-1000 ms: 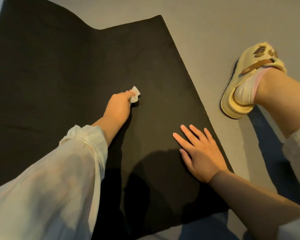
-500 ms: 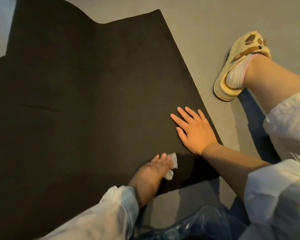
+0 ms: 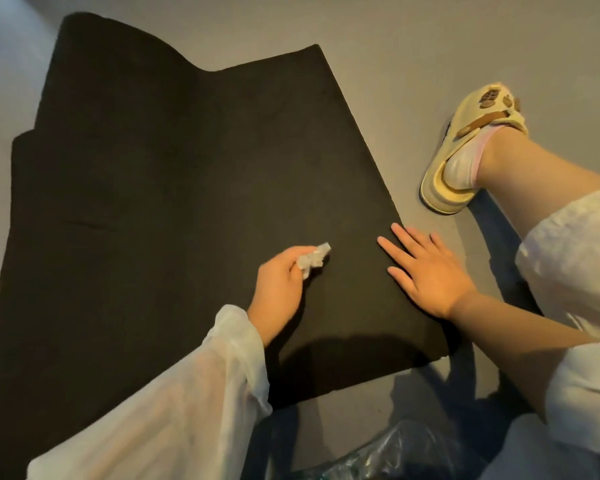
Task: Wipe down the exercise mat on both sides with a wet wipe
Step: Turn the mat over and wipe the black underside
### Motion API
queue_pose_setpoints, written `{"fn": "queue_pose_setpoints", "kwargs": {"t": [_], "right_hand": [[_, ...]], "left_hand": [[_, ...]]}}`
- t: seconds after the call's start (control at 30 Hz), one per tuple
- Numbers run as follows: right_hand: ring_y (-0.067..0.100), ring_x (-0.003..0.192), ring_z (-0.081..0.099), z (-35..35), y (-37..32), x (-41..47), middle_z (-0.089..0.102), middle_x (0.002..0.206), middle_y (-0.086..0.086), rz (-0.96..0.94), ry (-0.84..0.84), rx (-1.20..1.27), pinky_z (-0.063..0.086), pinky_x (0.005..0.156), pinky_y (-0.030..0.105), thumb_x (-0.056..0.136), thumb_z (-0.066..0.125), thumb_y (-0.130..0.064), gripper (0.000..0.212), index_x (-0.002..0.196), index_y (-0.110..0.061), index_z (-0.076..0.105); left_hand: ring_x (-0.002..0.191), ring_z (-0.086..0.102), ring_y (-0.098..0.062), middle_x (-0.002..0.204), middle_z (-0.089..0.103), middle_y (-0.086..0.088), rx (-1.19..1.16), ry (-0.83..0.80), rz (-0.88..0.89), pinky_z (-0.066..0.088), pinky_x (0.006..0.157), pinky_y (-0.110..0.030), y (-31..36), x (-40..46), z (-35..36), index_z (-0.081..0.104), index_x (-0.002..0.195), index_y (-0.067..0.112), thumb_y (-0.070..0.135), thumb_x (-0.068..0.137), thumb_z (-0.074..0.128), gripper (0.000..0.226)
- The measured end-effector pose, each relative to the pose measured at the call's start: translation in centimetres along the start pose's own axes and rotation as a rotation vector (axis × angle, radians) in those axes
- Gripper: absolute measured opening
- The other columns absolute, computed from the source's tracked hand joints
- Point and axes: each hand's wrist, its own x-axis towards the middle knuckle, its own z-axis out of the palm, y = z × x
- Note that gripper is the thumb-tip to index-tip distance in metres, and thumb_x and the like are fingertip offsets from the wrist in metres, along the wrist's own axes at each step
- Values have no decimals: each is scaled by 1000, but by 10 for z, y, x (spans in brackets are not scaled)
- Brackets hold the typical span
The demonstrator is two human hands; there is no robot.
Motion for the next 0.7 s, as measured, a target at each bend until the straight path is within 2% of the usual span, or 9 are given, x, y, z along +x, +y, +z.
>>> {"fn": "queue_pose_setpoints", "kwargs": {"t": [0.03, 0.1, 0.17, 0.27, 0.43, 0.5, 0.57, 0.6, 0.7], "right_hand": [[18, 146, 1, 4, 2, -2, 3, 159, -4, 6, 5, 28, -5, 115, 37, 98, 20, -47, 53, 148, -39, 3], [18, 146, 3, 6, 2, -2, 7, 159, -4, 3, 44, 64, -6, 114, 35, 99, 24, -43, 51, 147, -38, 6], [19, 146, 9, 6, 3, -1, 13, 158, -3, -12, 62, 75, -5, 114, 35, 99, 29, -39, 50, 147, -37, 13], [20, 145, 13, 5, 5, -1, 16, 157, -3, -6, 69, 91, -5, 113, 35, 99, 34, -36, 50, 145, -38, 14], [33, 133, 40, 1, 6, 1, 42, 146, 9, -42, 140, 123, 17, 107, 47, 92, 37, -36, 49, 140, -27, 41], [33, 131, 42, 2, 7, 2, 44, 144, 9, -39, 148, 129, 18, 106, 48, 90, 35, -36, 50, 139, -28, 42], [33, 131, 42, 3, 7, 3, 45, 143, 9, -38, 161, 133, 19, 105, 49, 90, 32, -38, 50, 139, -28, 42], [33, 131, 43, 3, 8, 3, 45, 143, 9, -39, 167, 136, 19, 105, 49, 90, 31, -38, 51, 139, -28, 42], [34, 131, 42, 3, 9, 4, 44, 143, 10, -44, 171, 150, 19, 106, 49, 90, 31, -37, 51, 139, -27, 42]], "left_hand": [[101, 58, -8, 104, 63, 12, 29, 64, -3, 37, 86, -1, -1, 16, -3, 68, 105, 20, 1, 94, 46, 31], [112, 56, -15, 116, 64, -1, 106, 168, -23, 34, 93, -8, 0, 49, -11, 65, 116, 8, 3, 95, 46, 29], [120, 51, -20, 126, 60, -10, 166, 231, -48, 30, 99, -17, 2, 83, -20, 60, 123, 5, 2, 95, 44, 32], [123, 48, -25, 128, 56, -16, 229, 259, -29, 29, 99, -20, 3, 132, -28, 59, 123, -1, -1, 93, 41, 34], [135, 33, -27, 145, 38, -17, 277, 323, 26, 23, 99, -14, 1, 192, -24, 52, 129, -2, -5, 94, 38, 38], [129, 39, -27, 136, 46, -17, 257, 325, -23, 24, 88, -1, -10, 211, -21, 57, 123, -2, -2, 95, 39, 33], [101, 52, -20, 101, 59, -3, 226, 325, -135, 29, 67, 4, -20, 220, -20, 63, 101, 7, 11, 97, 43, 21], [87, 51, -14, 86, 55, 5, 278, 325, -144, 32, 60, 2, -24, 222, -19, 61, 94, 11, 17, 97, 45, 18], [77, 51, -9, 78, 53, 7, 498, 329, -91, 36, 68, -8, -36, 217, -25, 65, 82, 13, 22, 90, 57, 15]]}}
